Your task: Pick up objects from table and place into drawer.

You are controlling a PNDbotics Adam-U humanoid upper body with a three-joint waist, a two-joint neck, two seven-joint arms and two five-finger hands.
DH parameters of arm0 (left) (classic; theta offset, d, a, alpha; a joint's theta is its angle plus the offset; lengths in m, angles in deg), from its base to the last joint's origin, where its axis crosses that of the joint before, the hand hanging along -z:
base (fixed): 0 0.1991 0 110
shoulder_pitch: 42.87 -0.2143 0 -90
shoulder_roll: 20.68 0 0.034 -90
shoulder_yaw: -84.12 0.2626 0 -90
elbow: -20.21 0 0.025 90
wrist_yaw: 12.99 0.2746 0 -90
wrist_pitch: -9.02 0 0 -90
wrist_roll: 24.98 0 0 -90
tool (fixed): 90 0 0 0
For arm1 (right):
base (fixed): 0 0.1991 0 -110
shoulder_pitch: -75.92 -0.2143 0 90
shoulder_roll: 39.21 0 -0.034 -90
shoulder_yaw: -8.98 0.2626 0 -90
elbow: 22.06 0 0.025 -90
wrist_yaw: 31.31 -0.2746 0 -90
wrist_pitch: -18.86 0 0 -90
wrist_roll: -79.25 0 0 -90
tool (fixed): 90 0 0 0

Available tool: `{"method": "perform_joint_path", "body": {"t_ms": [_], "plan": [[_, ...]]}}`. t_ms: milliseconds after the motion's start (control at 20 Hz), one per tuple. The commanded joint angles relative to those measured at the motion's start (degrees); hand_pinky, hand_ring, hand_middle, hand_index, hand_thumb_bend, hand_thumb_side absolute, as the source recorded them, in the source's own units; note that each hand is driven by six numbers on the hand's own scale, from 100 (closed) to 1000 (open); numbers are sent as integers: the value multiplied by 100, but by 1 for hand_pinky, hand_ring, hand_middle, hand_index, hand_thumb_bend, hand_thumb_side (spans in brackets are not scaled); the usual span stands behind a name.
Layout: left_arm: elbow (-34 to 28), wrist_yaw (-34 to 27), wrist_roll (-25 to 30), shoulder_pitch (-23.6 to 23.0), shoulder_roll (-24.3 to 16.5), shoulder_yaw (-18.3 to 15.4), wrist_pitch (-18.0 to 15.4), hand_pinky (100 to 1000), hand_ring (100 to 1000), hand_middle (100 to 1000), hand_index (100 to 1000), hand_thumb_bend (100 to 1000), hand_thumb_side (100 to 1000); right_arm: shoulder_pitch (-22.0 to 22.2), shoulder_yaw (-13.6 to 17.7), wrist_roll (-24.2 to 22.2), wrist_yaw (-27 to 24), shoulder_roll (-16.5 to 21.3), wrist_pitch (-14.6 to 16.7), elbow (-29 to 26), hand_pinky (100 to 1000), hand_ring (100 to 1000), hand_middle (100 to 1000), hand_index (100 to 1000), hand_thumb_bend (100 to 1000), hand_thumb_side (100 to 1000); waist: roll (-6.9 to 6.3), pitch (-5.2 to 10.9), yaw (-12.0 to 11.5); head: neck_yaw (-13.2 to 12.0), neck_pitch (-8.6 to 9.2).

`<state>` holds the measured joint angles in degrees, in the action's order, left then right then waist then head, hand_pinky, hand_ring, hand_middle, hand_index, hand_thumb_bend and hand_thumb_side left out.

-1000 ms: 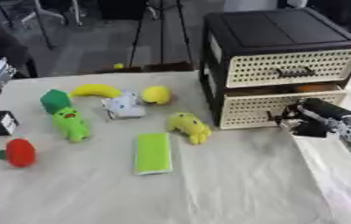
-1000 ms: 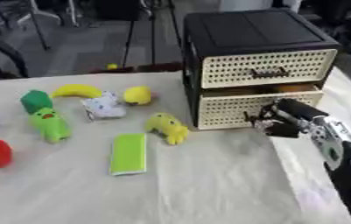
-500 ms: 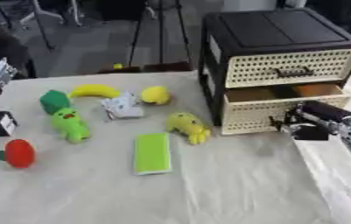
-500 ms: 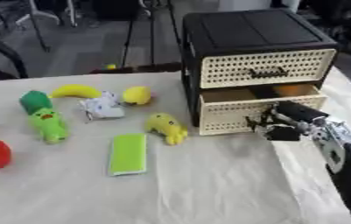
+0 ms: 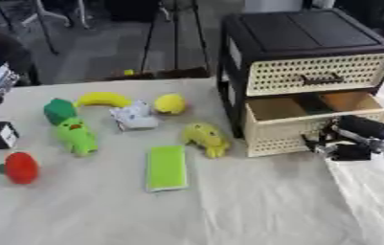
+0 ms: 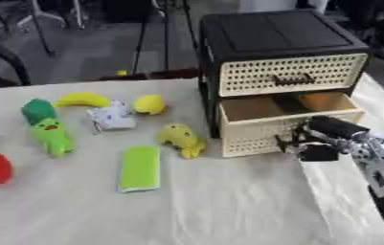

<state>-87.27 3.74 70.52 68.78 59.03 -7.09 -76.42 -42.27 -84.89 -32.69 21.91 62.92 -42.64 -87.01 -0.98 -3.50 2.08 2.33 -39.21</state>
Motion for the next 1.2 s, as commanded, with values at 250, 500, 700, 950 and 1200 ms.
{"method": "perform_joint_path", "body": {"t_ms": [250, 500, 700, 950, 1200], "plan": [[-81, 2, 16, 52, -158, -37, 0, 604, 564, 555, 662, 510, 754, 396, 125, -359, -385, 312, -86, -841, 100, 100, 100, 502, 186, 1000, 33, 53, 4, -46, -15], [-80, 13, 17, 39, -170, -47, 1, 605, 564, 555, 662, 510, 754, 769, 273, -544, -603, 314, -191, -1404, 100, 100, 100, 506, 174, 1000, 58, 49, 28, -82, -8], [-80, 18, 9, 25, -184, -54, 4, 605, 563, 556, 662, 510, 755, 1035, 382, -606, -703, 300, -302, -1735, 100, 100, 100, 509, 168, 1000, 65, 49, 48, -105, -6], [-78, 26, 1, 9, -200, -62, 7, 605, 563, 555, 662, 510, 755, 1348, 521, -594, -765, 301, -426, -2055, 100, 100, 100, 508, 165, 1000, 79, 48, 79, -132, -5], [-72, 33, 6, 3, -203, -60, 8, 605, 564, 556, 662, 510, 755, 1526, 605, -582, -773, 279, -519, -2158, 100, 100, 100, 565, 155, 1000, 91, 45, 109, -145, -1]]}}
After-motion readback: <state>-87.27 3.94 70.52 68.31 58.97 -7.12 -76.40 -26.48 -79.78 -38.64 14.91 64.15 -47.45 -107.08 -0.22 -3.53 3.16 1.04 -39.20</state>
